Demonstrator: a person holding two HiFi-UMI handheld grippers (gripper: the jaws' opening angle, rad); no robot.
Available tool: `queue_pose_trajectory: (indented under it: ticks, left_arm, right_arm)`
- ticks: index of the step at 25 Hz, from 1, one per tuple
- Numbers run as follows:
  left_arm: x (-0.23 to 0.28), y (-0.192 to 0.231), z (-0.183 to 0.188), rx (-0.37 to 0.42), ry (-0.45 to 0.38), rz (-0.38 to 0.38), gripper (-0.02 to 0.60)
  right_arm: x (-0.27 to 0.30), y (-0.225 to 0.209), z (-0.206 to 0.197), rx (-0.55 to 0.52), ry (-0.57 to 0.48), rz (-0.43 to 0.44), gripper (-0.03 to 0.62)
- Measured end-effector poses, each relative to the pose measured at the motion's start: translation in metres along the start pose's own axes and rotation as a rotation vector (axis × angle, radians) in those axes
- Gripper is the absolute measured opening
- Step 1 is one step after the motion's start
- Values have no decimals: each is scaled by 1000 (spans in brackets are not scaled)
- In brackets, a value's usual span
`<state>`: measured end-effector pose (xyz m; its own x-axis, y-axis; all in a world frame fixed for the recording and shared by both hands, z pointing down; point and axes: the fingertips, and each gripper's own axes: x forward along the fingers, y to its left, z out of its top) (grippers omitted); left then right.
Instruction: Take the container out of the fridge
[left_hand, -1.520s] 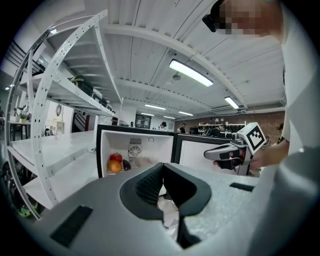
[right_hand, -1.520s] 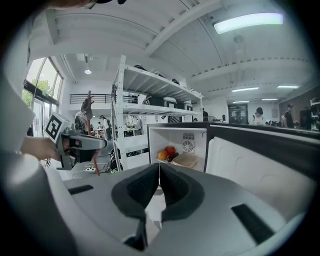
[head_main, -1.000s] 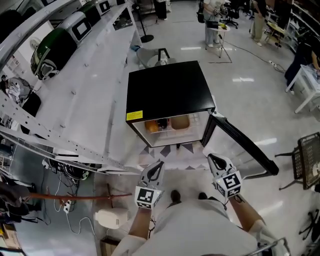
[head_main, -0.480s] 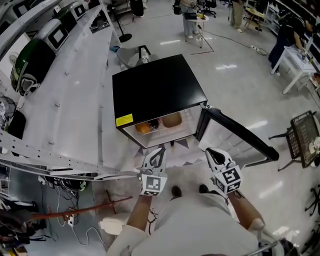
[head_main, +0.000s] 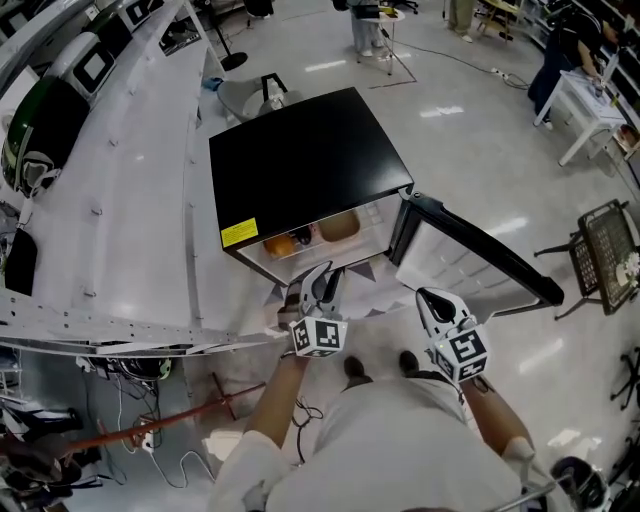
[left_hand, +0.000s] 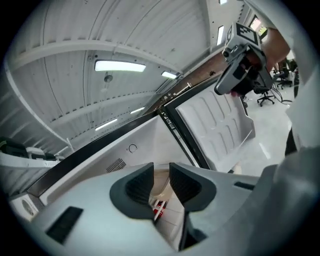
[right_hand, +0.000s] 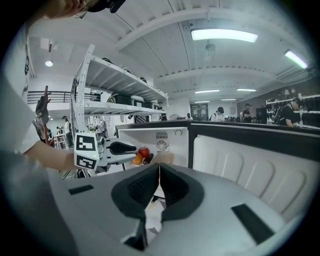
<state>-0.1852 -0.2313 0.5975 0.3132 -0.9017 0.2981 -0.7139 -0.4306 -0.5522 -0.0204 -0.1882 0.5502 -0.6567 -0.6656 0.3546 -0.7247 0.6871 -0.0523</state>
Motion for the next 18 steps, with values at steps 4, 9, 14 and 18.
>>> queue_pose_trajectory:
  ticks: [4,9,14,18]
  left_arm:
    - [32,-6,-8,110,29,-7,116]
    - [72,-13,-38,211,107,-30,208]
    - [97,-20,-59,262,163,-43,271]
    - [116,-24,-75,307,205,-61,296]
  right_arm:
    - [0,0,2,-4,-1,-11,11]
    - [0,2,3,-8,6,-22,11]
    - [-5,-3,-2,-2,18,-47,11]
    - [-9,-9,-6,11,27,-72,11]
